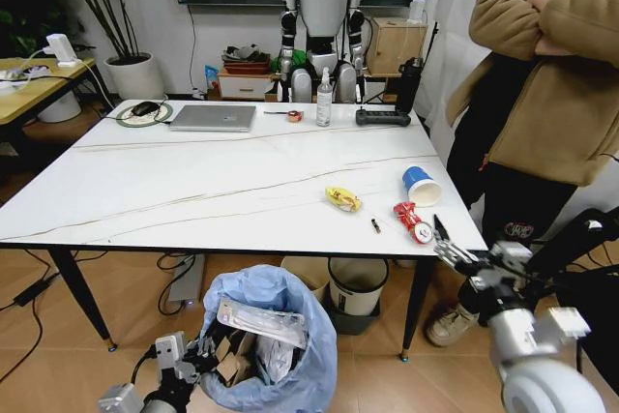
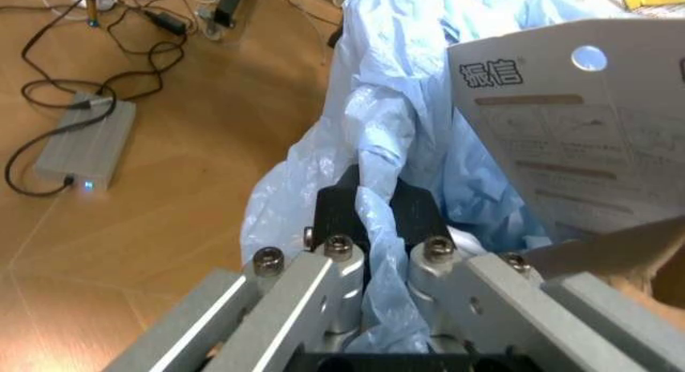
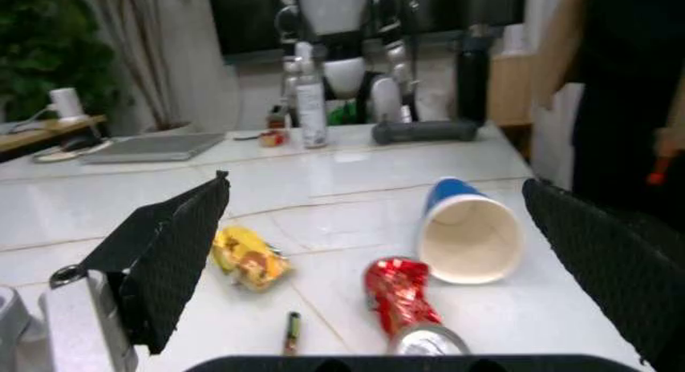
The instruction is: Pick up the trash bin and place the trash from the table into it.
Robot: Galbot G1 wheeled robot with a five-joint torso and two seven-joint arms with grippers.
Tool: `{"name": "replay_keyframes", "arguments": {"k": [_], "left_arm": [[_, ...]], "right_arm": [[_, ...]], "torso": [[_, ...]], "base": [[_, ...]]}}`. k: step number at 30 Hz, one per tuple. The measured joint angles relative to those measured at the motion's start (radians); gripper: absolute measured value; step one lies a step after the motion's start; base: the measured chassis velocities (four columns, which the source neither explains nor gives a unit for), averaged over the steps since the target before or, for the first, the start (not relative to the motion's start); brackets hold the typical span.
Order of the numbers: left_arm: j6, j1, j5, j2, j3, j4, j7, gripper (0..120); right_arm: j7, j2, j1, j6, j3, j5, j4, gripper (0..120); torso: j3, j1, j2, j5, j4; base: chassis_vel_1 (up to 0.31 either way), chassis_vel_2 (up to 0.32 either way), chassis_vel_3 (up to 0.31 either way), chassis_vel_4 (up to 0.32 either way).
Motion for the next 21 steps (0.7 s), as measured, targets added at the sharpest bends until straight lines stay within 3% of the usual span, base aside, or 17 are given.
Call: {"name": "replay_keyframes", "arguments": {"k": [5,6,11,15,21], "left_arm": [[0.000,0.017,0.001,-0.006,-0.002,-0.009,0.002,0],[-0.001,0.044,0.001,-0.006,-0.009,-0.025,0.005,0],[0.003,0.059,0.001,0.004,-0.014,-0.039,0.003,0],[0.001,0.087,0.015,-0.019,-0.022,-0.049,0.004,0],[-0.002,0.094,0.032,-0.049,-0.028,-0.056,0.006,0]], "right_arm": [[0.009,-0.053,0.070,-0.043,-0.036,0.096,-0.022,100],[0.049,-0.113,0.182,-0.058,-0.108,0.182,-0.074,100],[0.082,-0.155,0.285,-0.095,-0.193,0.166,-0.125,100],[0.118,-0.136,0.438,-0.340,-0.311,0.068,-0.152,100],[0.061,-0.091,0.555,-0.475,-0.393,-0.032,-0.238,100]], "torso": [[0.000,0.000,0.000,0.0002,0.0000],[0.000,0.000,0.000,0.0003,0.0000],[0.000,0.000,0.000,0.0001,-0.0006],[0.000,0.000,0.000,0.0000,0.0001],[0.000,0.000,0.000,0.0000,-0.0001]], "base": [[0.000,0.000,0.000,0.000],[0.000,0.000,0.000,0.000],[0.000,0.000,0.000,0.000],[0.000,0.000,0.000,0.000],[0.000,0.000,0.000,0.000]]}}
